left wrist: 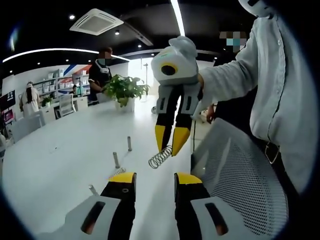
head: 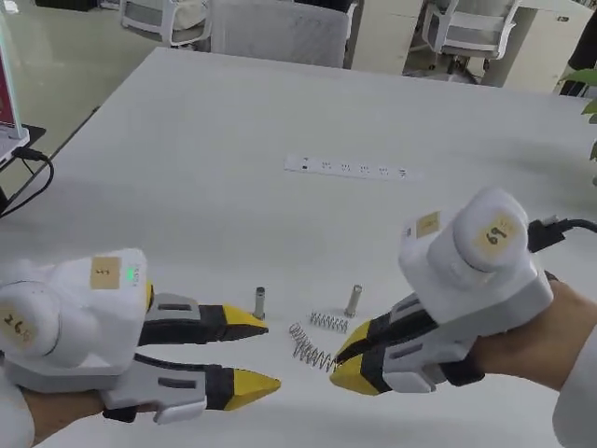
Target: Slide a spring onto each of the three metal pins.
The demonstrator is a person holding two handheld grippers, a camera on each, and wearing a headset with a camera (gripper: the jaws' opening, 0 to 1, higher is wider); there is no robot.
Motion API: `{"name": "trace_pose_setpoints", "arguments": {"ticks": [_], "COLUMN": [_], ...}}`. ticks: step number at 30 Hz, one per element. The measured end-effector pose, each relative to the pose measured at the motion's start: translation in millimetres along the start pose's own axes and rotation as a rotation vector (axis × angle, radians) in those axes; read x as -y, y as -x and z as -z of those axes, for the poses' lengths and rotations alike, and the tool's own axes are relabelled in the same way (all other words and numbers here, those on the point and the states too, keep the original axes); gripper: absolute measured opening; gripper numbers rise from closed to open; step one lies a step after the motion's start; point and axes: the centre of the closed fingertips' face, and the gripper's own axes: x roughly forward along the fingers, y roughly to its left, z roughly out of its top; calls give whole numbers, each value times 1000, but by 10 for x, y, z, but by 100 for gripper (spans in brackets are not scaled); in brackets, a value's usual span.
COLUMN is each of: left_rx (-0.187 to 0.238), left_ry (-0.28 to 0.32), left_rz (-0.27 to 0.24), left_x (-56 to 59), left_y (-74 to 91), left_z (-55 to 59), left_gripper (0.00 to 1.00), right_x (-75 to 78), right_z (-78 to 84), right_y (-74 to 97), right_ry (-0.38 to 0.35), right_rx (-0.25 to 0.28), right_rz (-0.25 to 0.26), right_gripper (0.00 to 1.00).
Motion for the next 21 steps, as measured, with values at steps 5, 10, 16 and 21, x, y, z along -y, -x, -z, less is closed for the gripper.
{"name": "trace_pose_setpoints", "arguments": {"ticks": [5,10,16,21], "left_rx": [-8,-17,-34,-50], "left_ry": [-28,-52,-72,-88], "left_rz": [35,65,88,100], "left_x": [32,63,90,100], "left_y": [-72,-125,-158,-179], "left_z": [-42,-58,-45,-27], "left_gripper": [20,16,12,8], "right_x": [-61,-90,-89,-91], "right_z": [-13,-49,-75,-76], "right_y": [-1,7,-11,-23], "right_ry": [35,69,108,128], "right_rx": [-26,-34,-44,-51], "right_rz": [-32,-54,-71,-85], "right_gripper": [8,8,8,8]}}
